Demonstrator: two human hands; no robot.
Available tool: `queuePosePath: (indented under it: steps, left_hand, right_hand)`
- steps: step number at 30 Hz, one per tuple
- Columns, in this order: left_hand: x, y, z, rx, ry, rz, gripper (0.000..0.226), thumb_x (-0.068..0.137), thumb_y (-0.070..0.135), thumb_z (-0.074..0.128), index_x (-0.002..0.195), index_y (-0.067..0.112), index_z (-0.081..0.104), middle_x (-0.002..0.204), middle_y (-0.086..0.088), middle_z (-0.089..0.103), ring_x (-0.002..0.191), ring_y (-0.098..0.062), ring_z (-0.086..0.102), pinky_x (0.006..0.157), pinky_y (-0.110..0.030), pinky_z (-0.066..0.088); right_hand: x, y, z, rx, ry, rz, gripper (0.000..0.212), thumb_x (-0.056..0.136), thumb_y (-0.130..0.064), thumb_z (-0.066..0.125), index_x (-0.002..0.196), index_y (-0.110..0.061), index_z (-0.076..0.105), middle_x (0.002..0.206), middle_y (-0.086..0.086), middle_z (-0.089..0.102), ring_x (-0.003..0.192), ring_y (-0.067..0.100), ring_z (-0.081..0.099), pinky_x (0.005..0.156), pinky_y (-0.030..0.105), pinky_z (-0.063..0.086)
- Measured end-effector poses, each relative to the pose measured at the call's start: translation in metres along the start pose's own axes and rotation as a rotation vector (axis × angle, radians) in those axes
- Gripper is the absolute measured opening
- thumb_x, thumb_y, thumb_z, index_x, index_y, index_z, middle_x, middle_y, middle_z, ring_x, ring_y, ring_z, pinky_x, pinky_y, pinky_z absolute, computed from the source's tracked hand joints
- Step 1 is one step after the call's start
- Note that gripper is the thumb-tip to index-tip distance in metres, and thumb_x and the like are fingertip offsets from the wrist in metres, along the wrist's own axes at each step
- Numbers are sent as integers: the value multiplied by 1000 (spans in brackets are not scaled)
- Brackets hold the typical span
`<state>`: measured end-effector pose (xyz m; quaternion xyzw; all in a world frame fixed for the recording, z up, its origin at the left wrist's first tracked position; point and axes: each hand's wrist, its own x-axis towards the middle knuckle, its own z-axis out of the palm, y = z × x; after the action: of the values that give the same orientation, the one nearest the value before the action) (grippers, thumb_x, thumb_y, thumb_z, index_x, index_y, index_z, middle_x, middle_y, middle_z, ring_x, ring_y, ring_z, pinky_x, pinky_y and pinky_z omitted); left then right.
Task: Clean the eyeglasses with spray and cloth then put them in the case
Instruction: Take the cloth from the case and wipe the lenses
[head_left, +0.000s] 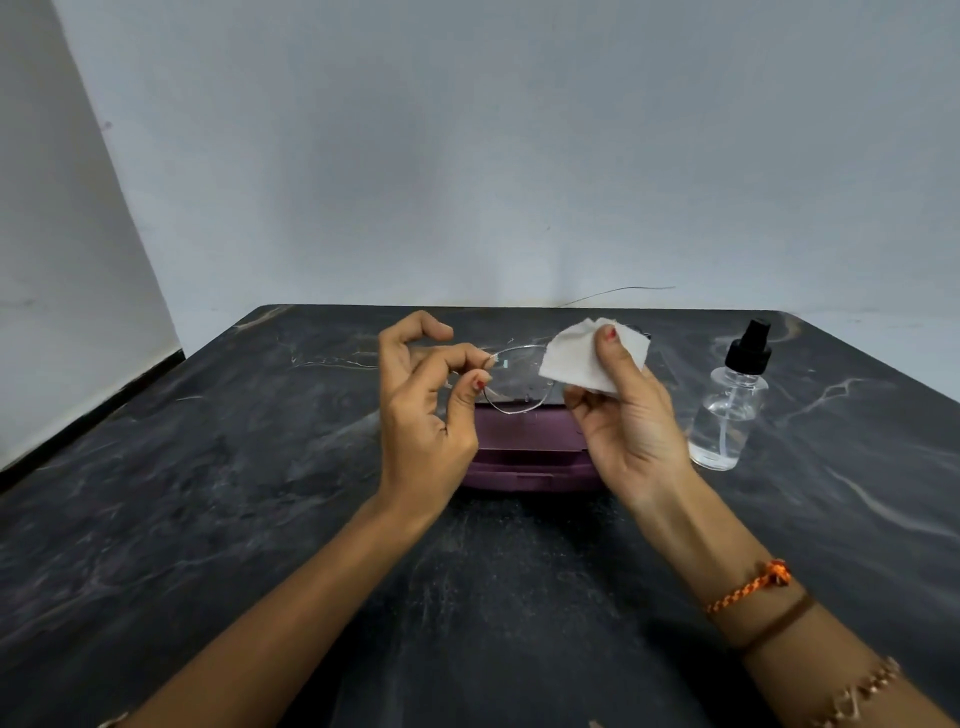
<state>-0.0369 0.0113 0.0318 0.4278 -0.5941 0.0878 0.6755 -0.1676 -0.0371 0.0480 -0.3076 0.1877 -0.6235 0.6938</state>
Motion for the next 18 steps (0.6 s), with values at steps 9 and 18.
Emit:
queuePosePath:
  steps: [9, 18]
  left_hand:
    - [8, -9, -7, 3, 70, -83, 10, 80, 0, 57, 85, 3, 65, 102, 12, 33, 97, 20, 39, 79, -5, 39]
    - [14, -5, -10, -54, 52, -122, 12, 82, 3, 56, 84, 13, 61, 105, 13, 30, 102, -3, 42, 75, -6, 42]
  right_hand:
    - [4, -5, -9, -371, -216, -119, 8, 60, -21, 71, 66, -16, 74, 67, -2, 74, 69, 10, 70, 64, 24, 58]
    - [3, -12, -9, -507, -203, -127, 13, 74, -20, 67, 63, -18, 74, 62, -4, 73, 63, 6, 67, 58, 19, 53]
